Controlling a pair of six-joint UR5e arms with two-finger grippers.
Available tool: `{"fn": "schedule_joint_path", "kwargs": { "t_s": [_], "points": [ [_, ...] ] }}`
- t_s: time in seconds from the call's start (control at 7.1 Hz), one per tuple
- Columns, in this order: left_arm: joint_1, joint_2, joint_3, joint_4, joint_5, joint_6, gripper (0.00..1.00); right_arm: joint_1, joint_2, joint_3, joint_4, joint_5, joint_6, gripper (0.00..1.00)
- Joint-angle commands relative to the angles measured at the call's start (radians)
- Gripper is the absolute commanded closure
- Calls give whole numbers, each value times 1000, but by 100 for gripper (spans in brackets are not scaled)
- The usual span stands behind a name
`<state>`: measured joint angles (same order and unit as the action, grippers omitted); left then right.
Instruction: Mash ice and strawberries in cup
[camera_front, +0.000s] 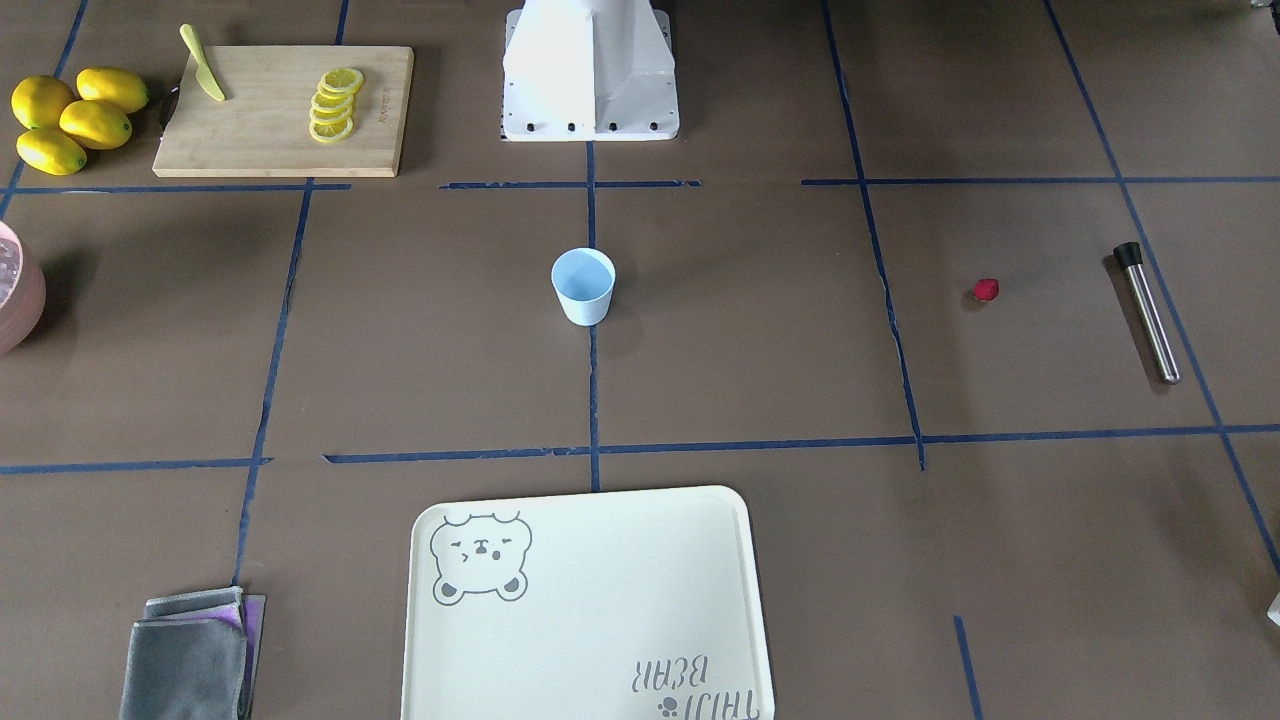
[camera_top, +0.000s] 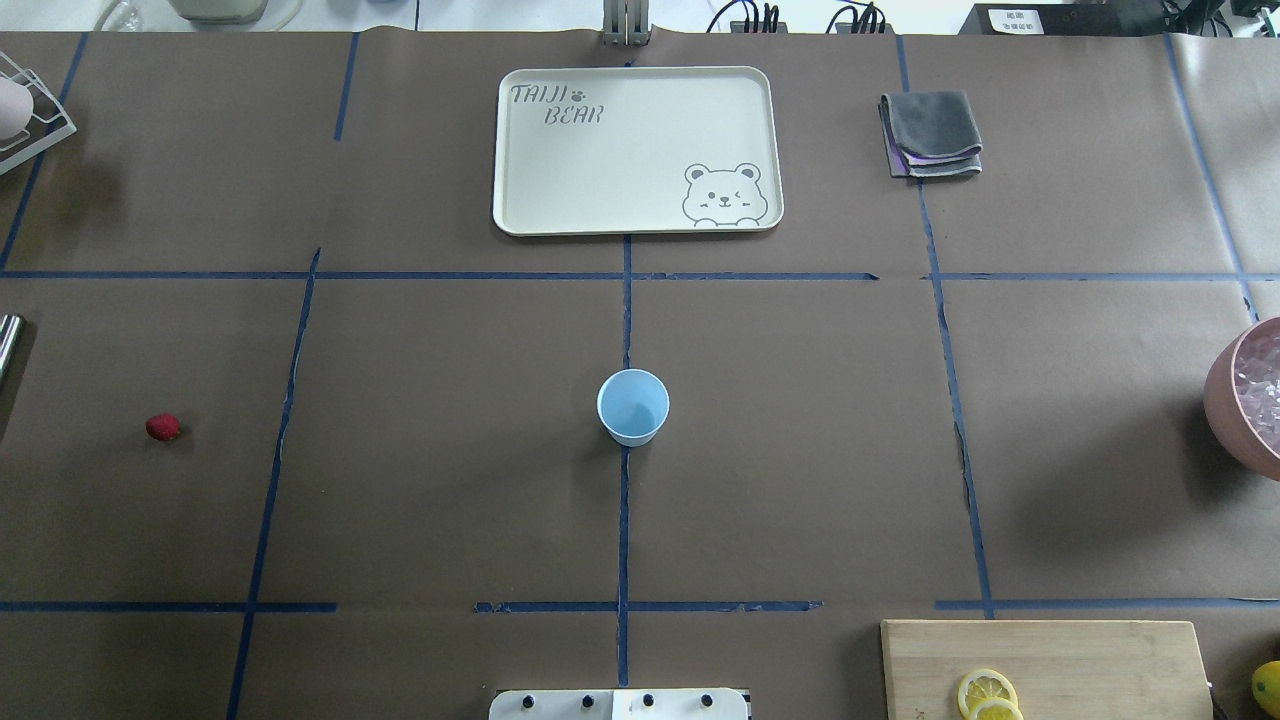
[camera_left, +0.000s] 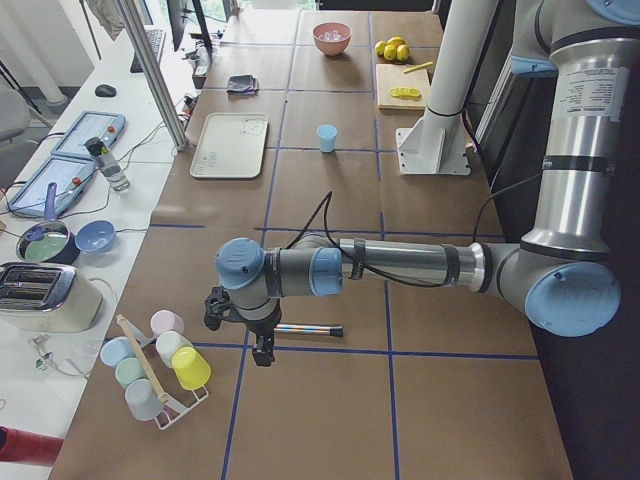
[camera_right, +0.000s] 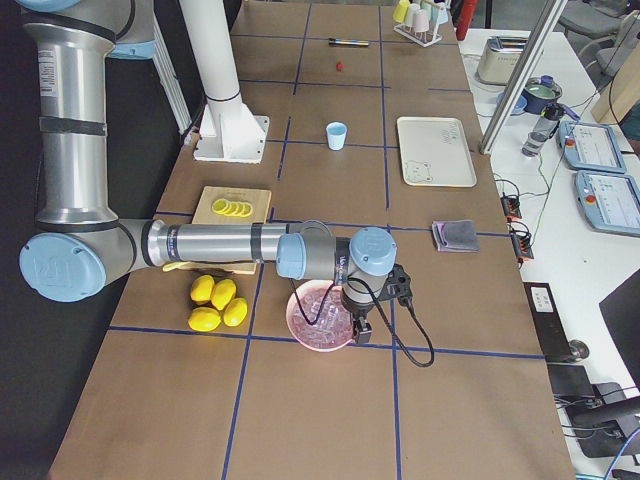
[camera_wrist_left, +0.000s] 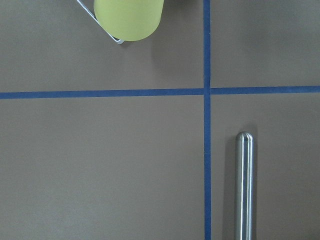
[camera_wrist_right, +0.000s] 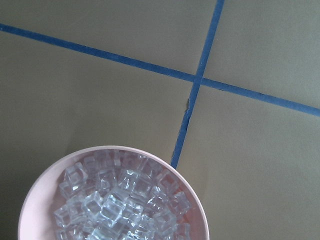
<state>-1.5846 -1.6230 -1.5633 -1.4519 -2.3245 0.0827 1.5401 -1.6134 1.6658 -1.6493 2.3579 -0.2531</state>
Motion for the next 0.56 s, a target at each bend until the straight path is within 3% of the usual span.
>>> {"fn": "schedule_joint_path", "kwargs": {
  "t_s": [0.0, 0.42],
  "points": [
    [2, -1, -3, 2, -7, -4, 0, 0, 0, -1, 0, 0, 0, 0],
    [3, 3, -11, -5, -7, -9, 0, 0, -2, -6, -1, 3, 0, 0]
  ]
}}
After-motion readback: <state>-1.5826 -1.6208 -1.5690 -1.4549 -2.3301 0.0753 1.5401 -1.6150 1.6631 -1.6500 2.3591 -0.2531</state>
